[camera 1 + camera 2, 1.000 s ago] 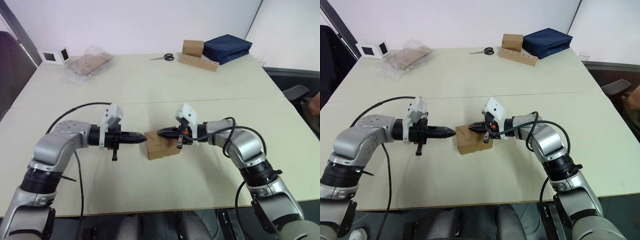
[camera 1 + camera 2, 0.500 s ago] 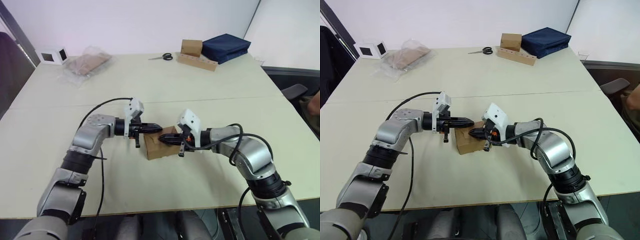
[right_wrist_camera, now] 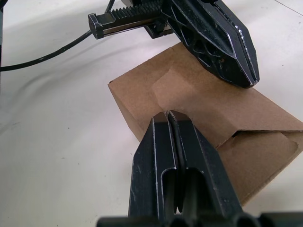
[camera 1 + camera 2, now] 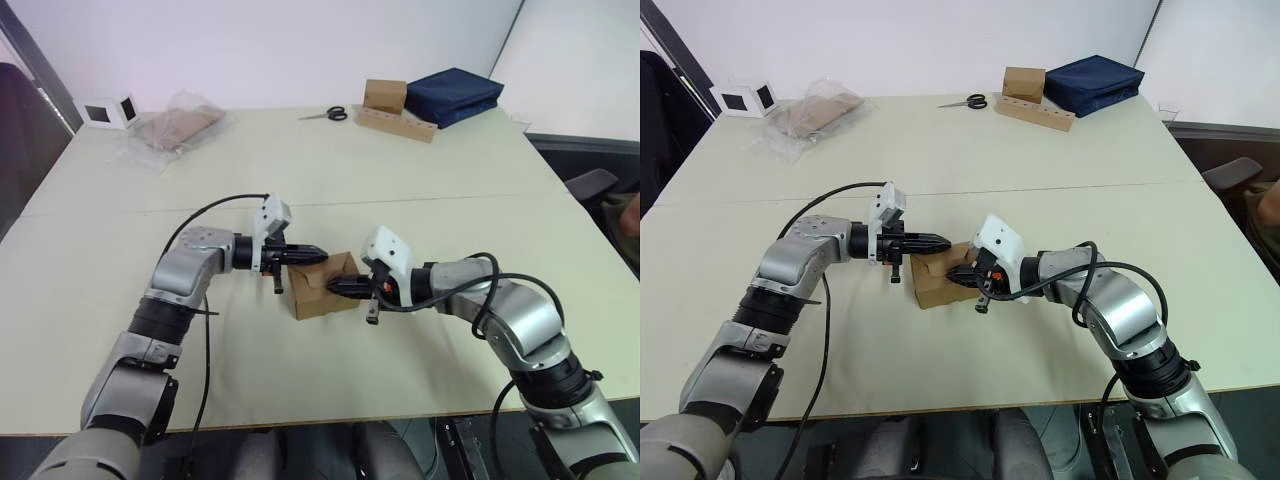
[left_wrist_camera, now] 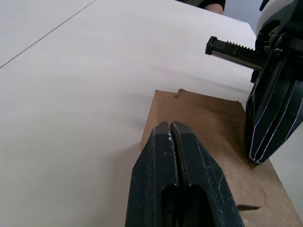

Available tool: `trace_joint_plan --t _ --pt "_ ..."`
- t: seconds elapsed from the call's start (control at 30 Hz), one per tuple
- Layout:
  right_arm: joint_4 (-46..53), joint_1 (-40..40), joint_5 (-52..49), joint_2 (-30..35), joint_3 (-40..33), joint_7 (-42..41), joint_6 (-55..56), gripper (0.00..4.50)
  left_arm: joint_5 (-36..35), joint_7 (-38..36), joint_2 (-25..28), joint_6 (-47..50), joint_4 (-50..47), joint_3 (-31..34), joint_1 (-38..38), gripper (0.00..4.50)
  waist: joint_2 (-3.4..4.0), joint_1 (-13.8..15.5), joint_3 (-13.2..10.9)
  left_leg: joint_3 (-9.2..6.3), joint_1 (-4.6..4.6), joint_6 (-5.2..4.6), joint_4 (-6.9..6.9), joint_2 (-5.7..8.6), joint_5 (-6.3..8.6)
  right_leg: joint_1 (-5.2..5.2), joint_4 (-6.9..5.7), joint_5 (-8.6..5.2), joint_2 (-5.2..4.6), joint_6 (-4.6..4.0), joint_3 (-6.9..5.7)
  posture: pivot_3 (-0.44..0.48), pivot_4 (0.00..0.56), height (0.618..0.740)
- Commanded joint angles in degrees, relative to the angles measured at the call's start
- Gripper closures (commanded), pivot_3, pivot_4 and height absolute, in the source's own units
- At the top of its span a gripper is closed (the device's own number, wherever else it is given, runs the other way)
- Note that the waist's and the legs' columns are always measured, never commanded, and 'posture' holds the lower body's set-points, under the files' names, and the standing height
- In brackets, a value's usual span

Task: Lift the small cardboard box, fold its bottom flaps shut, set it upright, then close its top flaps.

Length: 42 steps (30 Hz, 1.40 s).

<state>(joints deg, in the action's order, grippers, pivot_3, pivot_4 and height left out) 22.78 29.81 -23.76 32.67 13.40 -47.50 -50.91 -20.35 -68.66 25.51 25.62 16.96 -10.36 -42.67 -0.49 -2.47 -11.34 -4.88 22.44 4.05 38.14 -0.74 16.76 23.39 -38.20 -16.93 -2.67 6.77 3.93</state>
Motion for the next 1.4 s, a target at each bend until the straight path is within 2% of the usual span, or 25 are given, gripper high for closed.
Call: trace_joint_plan --t 0.03,0.4,0.67,0.93,1.17,1.4 --pt "0.9 1.1 0.4 0.5 0.4 0.3 0.6 4.50 -0.1 -0.3 -0.2 0.0 -1.6 0.5 -0.7 4.49 0.00 0.0 0.0 0.00 0.00 0.00 0.00 0.00 0.00 0.00 0.00 0.00 0.00 0.00 0.00 0.000 0.150 0.740" --pt "-4.1 4.4 4.7 -1.3 3.1 2.1 3.8 4.50 -0.6 -0.4 0.0 1.0 -3.5 0.7 0.1 4.49 0.00 0.0 0.0 0.00 0.00 0.00 0.00 0.00 0.00 0.00 0.00 0.00 0.00 0.00 0.00 0.000 0.150 0.740" --pt "-3.6 4.1 4.5 -1.3 3.1 1.6 3.8 4.50 -1.1 -1.2 1.2 1.8 -6.2 0.9 1.1 4.49 0.00 0.0 0.0 0.00 0.00 0.00 0.00 0.00 0.00 0.00 0.00 0.00 0.00 0.00 0.00 0.000 0.150 0.740" --pt "1.2 2.9 -1.3 0.6 -2.1 -0.7 0.8 4.50 0.7 -2.3 2.5 0.0 -7.2 -0.4 2.9 4.49 0.00 0.0 0.0 0.00 0.00 0.00 0.00 0.00 0.00 -0.01 0.00 0.00 -0.01 0.00 0.00 0.000 0.150 0.740" --pt "-0.7 5.4 -4.9 -1.9 -7.3 2.1 -1.1 4.50 1.4 -2.3 2.4 -0.4 -8.1 -0.7 4.5 4.49 0.00 0.0 0.0 0.00 0.00 0.00 0.00 0.00 0.00 0.00 0.00 0.00 0.00 0.00 0.00 0.000 0.150 0.740" --pt "-4.0 4.5 -1.9 -2.8 -3.3 3.3 1.7 4.50 -0.3 -0.9 3.2 2.2 -11.9 1.3 5.5 4.49 0.00 0.0 0.0 0.00 0.00 0.00 0.00 0.00 0.00 -0.01 0.00 0.00 0.00 0.00 0.00 0.000 0.150 0.740"
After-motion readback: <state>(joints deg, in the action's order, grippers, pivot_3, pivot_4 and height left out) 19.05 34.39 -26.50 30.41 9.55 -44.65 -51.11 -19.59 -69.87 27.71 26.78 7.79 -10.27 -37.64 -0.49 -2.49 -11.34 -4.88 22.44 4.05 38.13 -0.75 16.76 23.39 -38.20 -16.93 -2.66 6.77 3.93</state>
